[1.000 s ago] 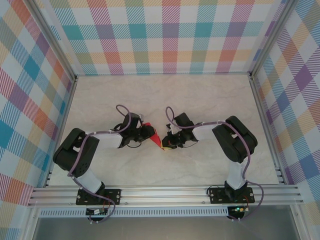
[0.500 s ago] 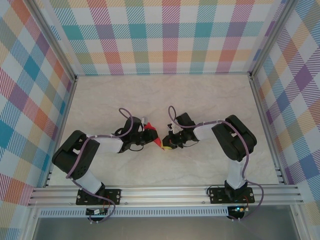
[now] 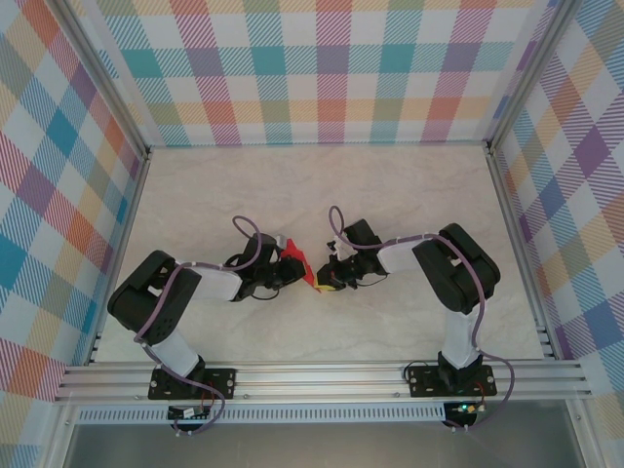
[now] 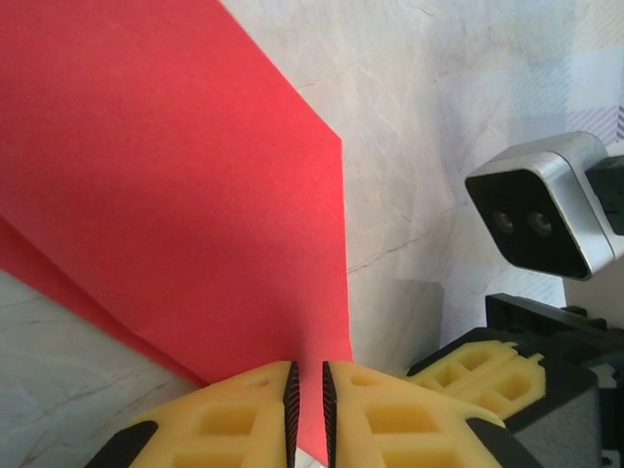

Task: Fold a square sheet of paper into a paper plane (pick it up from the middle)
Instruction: Fold the wing for the fifth time at the center of the table.

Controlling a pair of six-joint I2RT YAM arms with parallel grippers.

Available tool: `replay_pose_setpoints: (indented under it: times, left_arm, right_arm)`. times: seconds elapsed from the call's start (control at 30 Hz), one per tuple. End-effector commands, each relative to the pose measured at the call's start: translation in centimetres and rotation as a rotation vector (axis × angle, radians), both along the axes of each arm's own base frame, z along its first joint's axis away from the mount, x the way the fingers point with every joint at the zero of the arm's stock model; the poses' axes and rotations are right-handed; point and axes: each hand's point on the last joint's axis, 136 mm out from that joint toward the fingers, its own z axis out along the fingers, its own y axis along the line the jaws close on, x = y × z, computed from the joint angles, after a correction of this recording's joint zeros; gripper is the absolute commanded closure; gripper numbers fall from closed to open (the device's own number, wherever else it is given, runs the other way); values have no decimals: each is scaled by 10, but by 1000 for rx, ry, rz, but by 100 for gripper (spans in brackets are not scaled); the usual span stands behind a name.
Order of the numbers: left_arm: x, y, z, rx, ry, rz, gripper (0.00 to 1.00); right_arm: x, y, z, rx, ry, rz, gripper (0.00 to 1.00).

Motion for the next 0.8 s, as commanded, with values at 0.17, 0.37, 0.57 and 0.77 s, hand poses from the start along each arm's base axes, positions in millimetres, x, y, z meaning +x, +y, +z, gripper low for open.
replay_pose_setpoints:
  times: [0.17,0.37,0.57,0.77]
  left_arm:
    - [5,12,-22,104,90,102,84]
    - [2,15,-33,121,152,135,84]
    - [0,17,-36,134,173,142,84]
    - [-1,19,-37,147,180,146,84]
  right_arm:
    - [3,-4,12,-11,-91,40,82]
    - [-2,-5,21,-67,-204,106,79]
    - [-6,0,19,-87,-228,149,79]
    - [-6,-1,10,-124,-216,152,83]
